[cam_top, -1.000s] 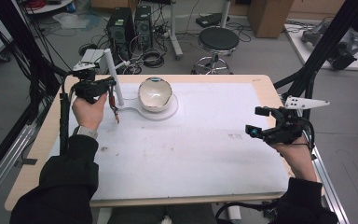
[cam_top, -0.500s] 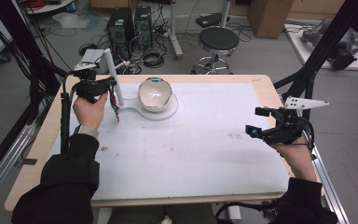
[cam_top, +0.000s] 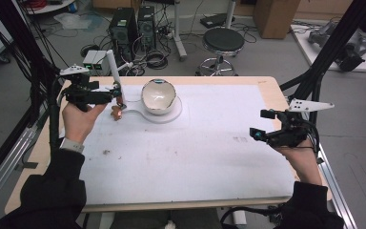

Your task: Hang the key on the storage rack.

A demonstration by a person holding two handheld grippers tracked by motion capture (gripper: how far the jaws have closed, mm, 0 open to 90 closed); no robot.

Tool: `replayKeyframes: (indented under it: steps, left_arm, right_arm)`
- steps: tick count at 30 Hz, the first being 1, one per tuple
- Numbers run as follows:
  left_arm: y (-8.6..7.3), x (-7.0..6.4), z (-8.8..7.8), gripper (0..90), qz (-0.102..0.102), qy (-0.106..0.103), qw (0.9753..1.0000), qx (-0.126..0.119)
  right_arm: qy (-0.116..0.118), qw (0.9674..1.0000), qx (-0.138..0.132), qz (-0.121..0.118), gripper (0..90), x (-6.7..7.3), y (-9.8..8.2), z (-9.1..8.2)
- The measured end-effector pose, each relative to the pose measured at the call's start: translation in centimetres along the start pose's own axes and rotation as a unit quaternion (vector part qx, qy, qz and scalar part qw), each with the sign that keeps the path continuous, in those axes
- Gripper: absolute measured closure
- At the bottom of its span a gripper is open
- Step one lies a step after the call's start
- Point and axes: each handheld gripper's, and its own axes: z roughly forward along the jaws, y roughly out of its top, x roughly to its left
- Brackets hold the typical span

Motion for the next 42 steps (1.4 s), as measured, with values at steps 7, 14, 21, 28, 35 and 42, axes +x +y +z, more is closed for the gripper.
replayKeyframes:
  steps: [7,14,21,28,35,42]
  left_arm:
    - [-0.9,-2.6,-3.8,1.7,0.062,-0.071,0.9956,-0.003]
    - [-3.0,-3.4,-5.9,1.7,0.102,-0.092,0.9906,0.001]
    - [-4.6,-2.5,-6.9,1.7,0.086,-0.106,0.9907,0.003]
    - [-5.1,-2.0,-6.3,1.7,0.050,-0.127,0.9906,0.015]
    - [-4.9,-2.5,-6.0,1.7,0.049,-0.135,0.9896,0.008]
    - [-5.0,-2.1,-6.1,1.7,0.045,-0.126,0.9909,0.009]
  right_arm:
    - [-0.012,0.9999,0.000,-0.003,1.0,0.3,0.3,-0.2]
    - [-0.025,0.9997,0.004,0.003,1.1,0.4,0.3,-0.2]
    - [-0.040,0.9991,-0.002,0.010,1.1,0.4,0.4,-0.8]
    - [-0.044,0.9989,-0.013,0.004,1.0,0.6,0.6,-1.7]
    - [-0.044,0.9990,-0.001,0.001,1.1,0.5,0.7,-1.2]
    - [-0.041,0.9991,0.006,0.000,1.1,0.7,0.7,-0.9]
